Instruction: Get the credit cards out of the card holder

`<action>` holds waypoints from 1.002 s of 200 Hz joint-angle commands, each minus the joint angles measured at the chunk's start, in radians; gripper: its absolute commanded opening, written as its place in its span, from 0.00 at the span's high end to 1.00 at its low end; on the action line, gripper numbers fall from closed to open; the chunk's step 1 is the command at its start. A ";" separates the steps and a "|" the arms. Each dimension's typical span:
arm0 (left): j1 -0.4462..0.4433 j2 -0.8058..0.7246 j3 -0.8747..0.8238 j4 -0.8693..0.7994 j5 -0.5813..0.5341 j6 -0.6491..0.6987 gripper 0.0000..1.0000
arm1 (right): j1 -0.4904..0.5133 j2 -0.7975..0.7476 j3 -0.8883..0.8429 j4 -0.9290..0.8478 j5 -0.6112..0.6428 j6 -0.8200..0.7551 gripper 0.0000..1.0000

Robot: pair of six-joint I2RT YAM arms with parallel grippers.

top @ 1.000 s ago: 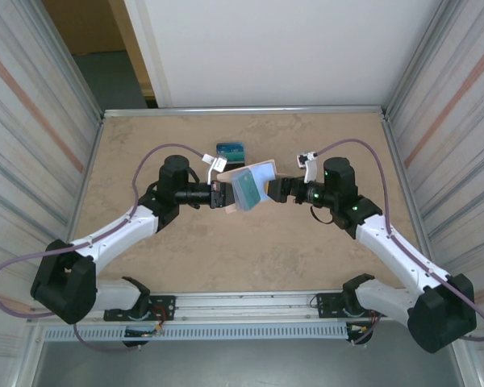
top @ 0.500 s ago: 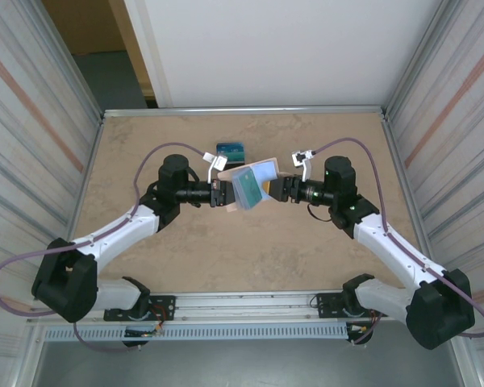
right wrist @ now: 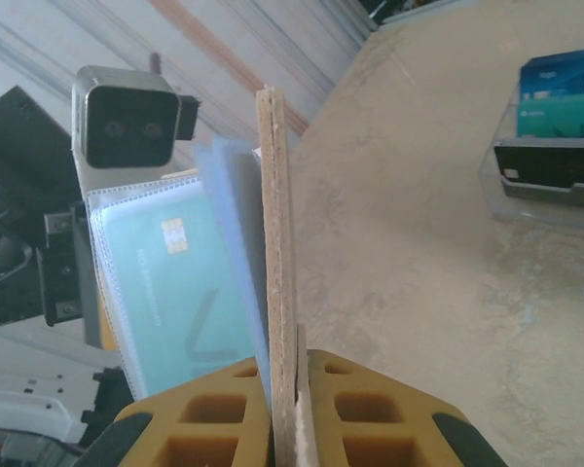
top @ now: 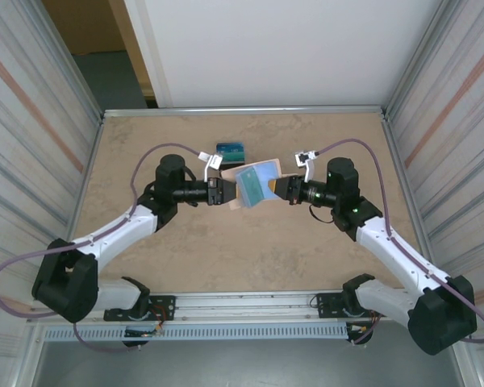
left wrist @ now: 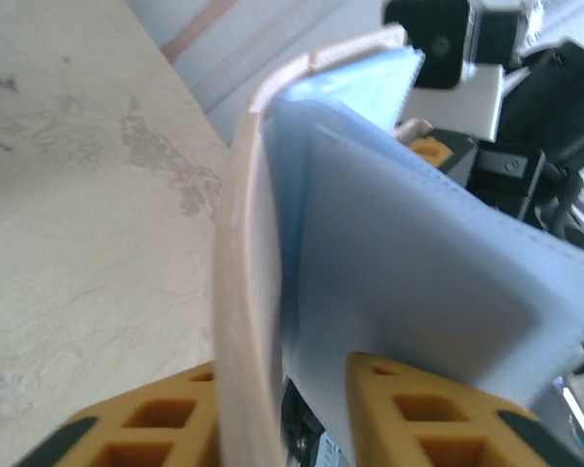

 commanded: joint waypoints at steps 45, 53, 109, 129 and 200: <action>0.054 -0.205 -0.057 -0.266 -0.328 0.114 0.07 | 0.118 -0.009 0.106 -0.308 0.388 0.005 1.00; 0.054 -0.226 -0.063 -0.288 -0.367 0.123 0.02 | 0.144 0.009 0.130 -0.347 0.432 0.007 1.00; 0.053 -0.303 -0.090 -0.368 -0.507 0.168 0.01 | 0.231 0.218 0.224 -0.365 0.409 0.122 1.00; 0.053 -0.311 -0.093 -0.401 -0.541 0.184 0.01 | 0.235 0.293 0.242 -0.328 0.343 0.156 1.00; 0.031 -0.258 -0.100 -0.428 -0.606 0.217 0.01 | 0.194 0.506 0.235 -0.204 0.173 0.203 0.99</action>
